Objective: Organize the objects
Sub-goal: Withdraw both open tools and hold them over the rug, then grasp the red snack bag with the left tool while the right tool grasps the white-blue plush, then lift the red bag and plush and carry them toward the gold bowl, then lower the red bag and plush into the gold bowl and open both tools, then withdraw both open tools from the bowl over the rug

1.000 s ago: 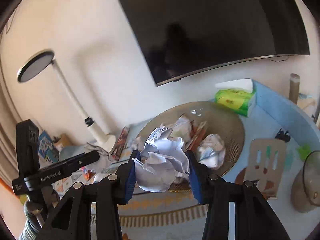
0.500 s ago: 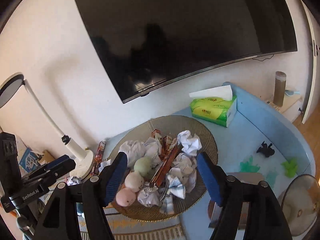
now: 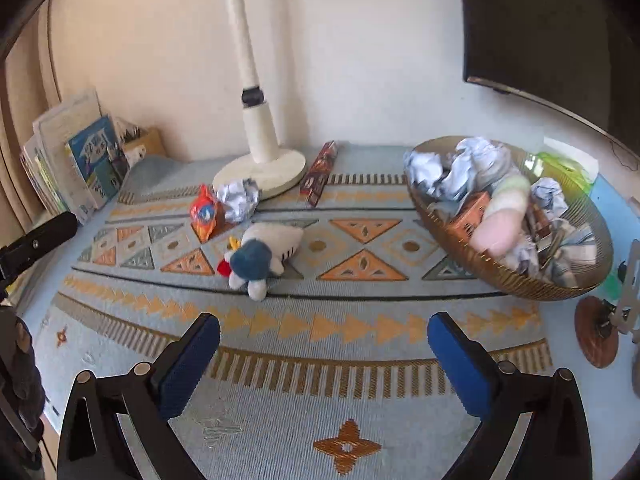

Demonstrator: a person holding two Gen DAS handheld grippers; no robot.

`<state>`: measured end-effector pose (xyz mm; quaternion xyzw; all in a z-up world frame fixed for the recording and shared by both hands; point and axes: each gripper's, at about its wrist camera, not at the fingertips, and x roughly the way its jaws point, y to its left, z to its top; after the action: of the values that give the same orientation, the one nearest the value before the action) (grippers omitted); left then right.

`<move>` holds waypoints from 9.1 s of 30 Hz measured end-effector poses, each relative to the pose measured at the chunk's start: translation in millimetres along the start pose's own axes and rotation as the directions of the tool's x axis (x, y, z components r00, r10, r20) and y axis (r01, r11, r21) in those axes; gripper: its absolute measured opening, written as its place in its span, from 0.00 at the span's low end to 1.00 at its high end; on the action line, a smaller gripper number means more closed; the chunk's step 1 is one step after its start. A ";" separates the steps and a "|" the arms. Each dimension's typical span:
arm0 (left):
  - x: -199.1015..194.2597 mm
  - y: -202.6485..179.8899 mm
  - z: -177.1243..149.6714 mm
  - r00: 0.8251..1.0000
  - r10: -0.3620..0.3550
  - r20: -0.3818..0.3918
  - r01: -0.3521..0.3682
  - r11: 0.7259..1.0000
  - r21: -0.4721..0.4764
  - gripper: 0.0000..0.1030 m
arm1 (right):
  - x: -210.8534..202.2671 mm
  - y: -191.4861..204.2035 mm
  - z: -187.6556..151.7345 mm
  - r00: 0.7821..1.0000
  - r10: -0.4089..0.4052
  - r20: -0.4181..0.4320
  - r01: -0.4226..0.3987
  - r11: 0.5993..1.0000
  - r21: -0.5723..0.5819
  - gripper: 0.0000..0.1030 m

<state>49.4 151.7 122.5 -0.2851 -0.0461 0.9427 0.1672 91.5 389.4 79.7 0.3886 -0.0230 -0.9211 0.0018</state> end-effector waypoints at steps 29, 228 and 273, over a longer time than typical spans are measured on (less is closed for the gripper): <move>68.6 86.1 -68.7 0.948 0.135 -0.288 -0.179 0.975 -0.134 0.99 | 40.3 -13.0 -19.4 0.991 -0.111 -0.081 0.117 0.990 0.079 0.96; 129.5 -222.5 55.5 0.880 -0.436 -0.191 0.460 0.882 0.106 0.73 | -60.1 -209.2 55.4 0.979 -0.144 0.141 0.076 0.910 0.407 0.72; 80.0 72.5 -67.0 0.912 0.185 -0.365 -0.152 0.981 0.118 1.00 | 73.1 58.0 -27.2 0.987 -0.072 -0.144 0.071 0.997 -0.012 1.00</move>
<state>3.0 110.4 11.8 -0.4552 0.0523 0.8829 0.1030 59.1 328.8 10.9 0.4548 -0.0056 -0.8901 -0.0280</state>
